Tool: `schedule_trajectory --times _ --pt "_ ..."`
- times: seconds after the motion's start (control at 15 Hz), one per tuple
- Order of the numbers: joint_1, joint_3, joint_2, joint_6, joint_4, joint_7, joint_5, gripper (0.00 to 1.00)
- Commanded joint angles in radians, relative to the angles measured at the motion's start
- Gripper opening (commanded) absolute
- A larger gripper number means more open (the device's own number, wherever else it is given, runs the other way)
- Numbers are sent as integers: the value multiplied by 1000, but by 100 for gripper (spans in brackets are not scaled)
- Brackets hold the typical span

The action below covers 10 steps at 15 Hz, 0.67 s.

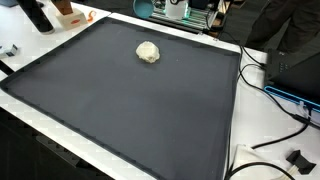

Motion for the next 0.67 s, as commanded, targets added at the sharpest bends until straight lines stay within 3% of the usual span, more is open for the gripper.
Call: schedule_trajectory --times 0.0,0.6 --pt "25 -88 69 -26 17 -279 108 25" --pt "6 -188 239 -129 63 -960 279 25"
